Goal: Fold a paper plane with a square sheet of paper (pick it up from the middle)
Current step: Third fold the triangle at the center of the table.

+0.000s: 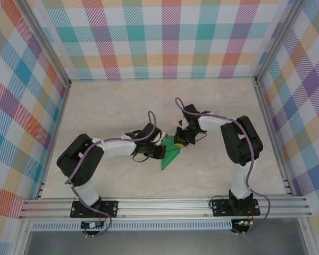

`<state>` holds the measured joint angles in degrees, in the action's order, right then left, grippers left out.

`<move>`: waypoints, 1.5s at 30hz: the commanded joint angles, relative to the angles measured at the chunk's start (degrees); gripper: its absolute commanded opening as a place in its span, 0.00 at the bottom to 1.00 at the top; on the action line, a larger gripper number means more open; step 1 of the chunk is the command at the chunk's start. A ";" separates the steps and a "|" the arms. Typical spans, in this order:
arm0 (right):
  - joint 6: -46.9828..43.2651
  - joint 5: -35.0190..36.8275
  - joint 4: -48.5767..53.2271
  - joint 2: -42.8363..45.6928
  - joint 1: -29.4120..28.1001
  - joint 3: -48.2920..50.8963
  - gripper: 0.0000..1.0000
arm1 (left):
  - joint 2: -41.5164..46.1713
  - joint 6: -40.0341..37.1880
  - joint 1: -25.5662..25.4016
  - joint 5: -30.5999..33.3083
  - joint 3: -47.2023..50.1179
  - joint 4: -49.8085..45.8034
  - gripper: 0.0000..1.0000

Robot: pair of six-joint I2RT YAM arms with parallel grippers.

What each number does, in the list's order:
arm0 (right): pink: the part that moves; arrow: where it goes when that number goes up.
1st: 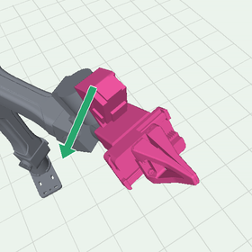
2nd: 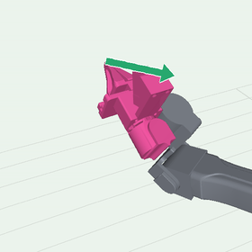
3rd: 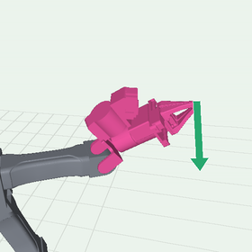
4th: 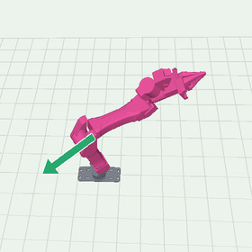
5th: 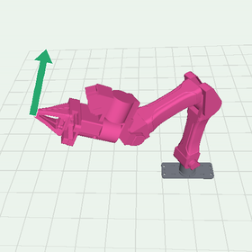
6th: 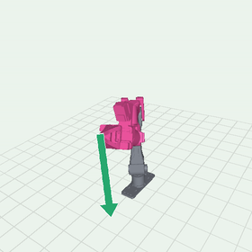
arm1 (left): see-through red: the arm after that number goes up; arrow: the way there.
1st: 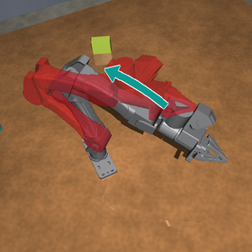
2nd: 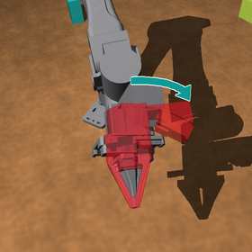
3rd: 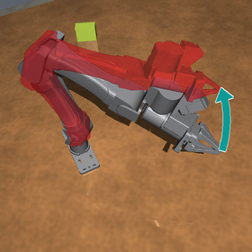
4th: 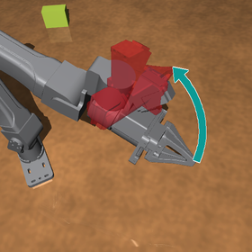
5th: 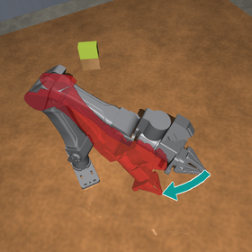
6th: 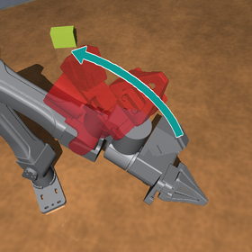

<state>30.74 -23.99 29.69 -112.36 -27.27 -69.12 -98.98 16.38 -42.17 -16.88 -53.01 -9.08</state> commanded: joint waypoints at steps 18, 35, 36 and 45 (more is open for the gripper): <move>-0.78 1.84 3.27 -1.02 -0.42 -0.58 0.11 | -1.15 0.13 1.02 1.43 0.98 0.36 0.01; 0.85 1.28 1.86 4.35 -0.42 -0.52 0.12 | -2.48 -0.37 0.95 -0.25 -0.26 -0.14 0.02; 1.45 1.69 1.26 6.14 -0.34 0.00 0.12 | -2.36 -0.31 0.98 -0.16 -0.11 -0.15 0.02; 12.07 -5.41 -14.64 19.12 -1.13 14.08 0.05 | -1.55 -0.58 0.96 0.27 0.48 -0.32 0.01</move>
<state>37.19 -24.88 22.00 -94.48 -27.44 -59.88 -100.66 16.84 -42.13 -16.49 -52.66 -8.40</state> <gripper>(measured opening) 0.064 0.046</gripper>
